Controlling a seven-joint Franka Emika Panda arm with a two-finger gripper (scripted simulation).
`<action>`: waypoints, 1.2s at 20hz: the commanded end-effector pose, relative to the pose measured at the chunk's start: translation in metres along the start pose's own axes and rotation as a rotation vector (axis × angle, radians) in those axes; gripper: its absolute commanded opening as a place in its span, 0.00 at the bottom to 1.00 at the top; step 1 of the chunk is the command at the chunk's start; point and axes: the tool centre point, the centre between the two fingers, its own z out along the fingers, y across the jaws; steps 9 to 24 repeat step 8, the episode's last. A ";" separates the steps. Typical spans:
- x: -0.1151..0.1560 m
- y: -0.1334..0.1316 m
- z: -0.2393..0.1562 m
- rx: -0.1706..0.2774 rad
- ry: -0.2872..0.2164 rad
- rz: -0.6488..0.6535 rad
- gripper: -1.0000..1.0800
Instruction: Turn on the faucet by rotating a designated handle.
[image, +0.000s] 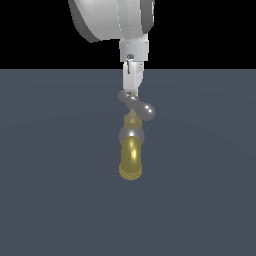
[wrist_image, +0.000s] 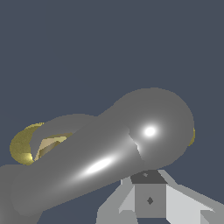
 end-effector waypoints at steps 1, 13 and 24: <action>0.062 -0.020 -0.004 0.010 0.026 -0.078 0.00; 0.097 -0.040 -0.006 0.011 0.034 -0.100 0.00; 0.097 -0.040 -0.006 0.011 0.034 -0.100 0.00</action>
